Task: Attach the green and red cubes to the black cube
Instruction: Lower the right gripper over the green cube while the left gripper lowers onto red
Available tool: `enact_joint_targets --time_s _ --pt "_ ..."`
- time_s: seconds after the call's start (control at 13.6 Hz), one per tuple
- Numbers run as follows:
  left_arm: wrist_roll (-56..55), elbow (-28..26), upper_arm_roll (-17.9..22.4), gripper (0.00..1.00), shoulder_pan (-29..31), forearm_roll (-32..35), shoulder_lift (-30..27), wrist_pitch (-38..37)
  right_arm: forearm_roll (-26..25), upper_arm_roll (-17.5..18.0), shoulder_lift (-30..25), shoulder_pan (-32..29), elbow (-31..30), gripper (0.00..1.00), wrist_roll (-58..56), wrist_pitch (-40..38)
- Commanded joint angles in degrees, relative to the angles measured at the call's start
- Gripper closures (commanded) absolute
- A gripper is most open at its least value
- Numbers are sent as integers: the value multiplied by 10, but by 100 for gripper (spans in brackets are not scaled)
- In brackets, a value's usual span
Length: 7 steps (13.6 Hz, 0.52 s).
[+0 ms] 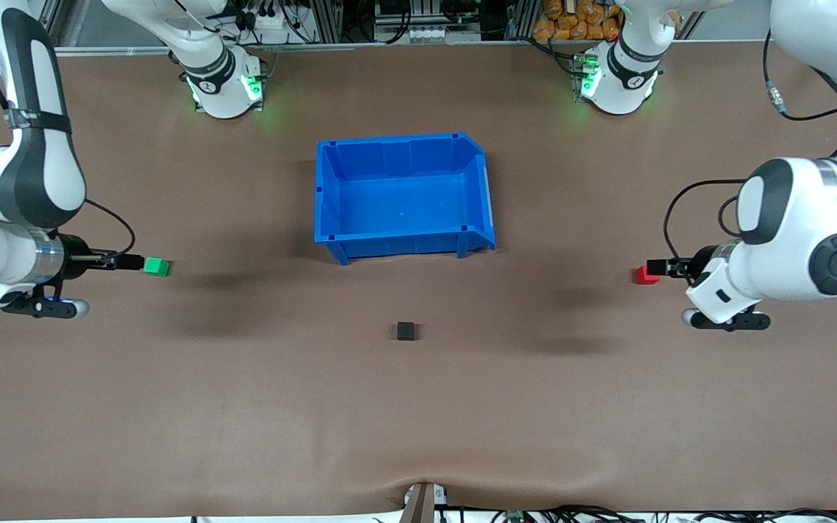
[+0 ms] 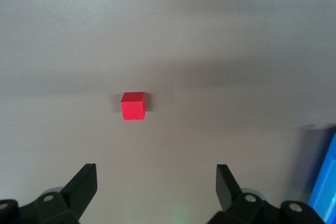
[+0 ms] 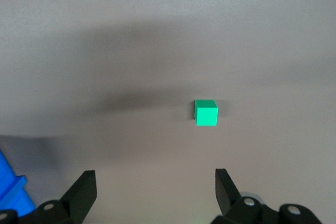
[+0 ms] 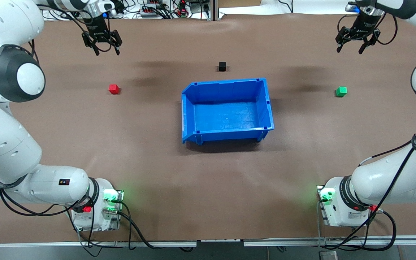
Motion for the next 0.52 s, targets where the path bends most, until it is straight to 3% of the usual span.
enact_joint_targets --time_s 0.0,0.22,0.44 --pt "-17 -28 1 0 -11 2 -1 31 -2 4 -81 -3 -123 0 -3 83" --pt "-18 -38 3 0 -11 12 29 59 -6 3 -103 -6 -189 0 -5 139" --pt "-15 -103 2 0 -4 51 26 146 -7 3 -103 -27 -231 0 -34 205"
